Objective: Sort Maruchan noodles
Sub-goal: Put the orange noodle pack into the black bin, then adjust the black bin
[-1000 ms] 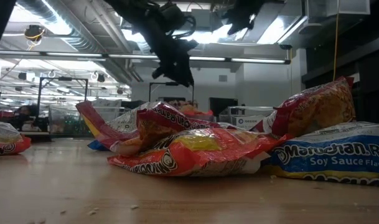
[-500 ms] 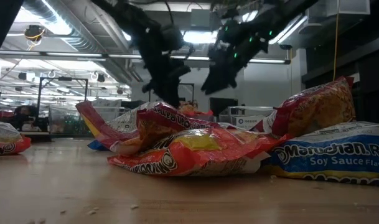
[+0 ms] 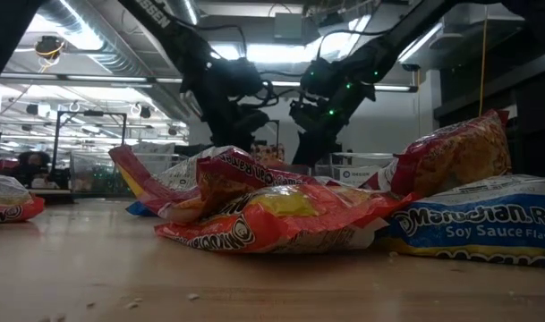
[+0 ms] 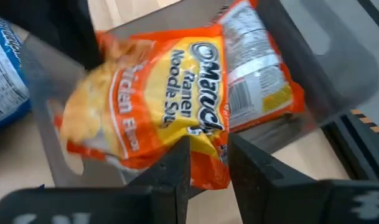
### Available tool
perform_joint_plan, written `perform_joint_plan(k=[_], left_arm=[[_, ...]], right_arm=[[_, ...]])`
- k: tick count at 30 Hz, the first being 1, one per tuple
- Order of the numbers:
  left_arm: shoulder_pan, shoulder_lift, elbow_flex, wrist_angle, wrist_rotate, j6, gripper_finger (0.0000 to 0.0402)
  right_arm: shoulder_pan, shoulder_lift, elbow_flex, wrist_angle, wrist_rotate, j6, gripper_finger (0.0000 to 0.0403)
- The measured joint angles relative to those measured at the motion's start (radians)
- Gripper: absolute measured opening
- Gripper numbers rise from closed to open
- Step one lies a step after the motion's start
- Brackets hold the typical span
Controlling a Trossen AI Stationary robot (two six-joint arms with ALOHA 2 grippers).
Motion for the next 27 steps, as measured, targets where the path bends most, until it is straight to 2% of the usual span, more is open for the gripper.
perform_joint_plan(k=[4,9,14,17,19,24,27], left_arm=[[0.000,0.019,0.000,0.036,0.065,-0.002,0.0001],[0.010,-0.014,0.013,-0.004,0.068,0.003,0.0001],[0.037,-0.117,0.026,-0.113,0.032,0.047,0.0001],[0.051,-0.175,0.024,-0.180,-0.089,0.064,0.0001],[0.062,-0.183,0.025,-0.157,-0.151,0.074,0.0001],[0.088,-0.133,0.024,-0.142,-0.128,0.054,0.0001],[0.087,-0.084,0.024,-0.143,-0.115,0.047,0.0001]], right_arm=[[0.000,0.000,0.081,-0.049,0.000,-0.003,0.0088],[0.014,-0.001,0.190,-0.131,-0.026,-0.022,0.0088],[0.055,-0.002,0.207,-0.145,-0.064,-0.055,0.0088],[0.096,0.004,0.200,-0.123,-0.012,-0.107,0.0088],[0.112,0.011,0.194,-0.121,0.012,-0.135,0.0088],[0.132,0.058,0.192,-0.150,0.053,-0.161,0.0088],[0.130,0.082,0.192,-0.186,0.042,-0.161,0.0088]])
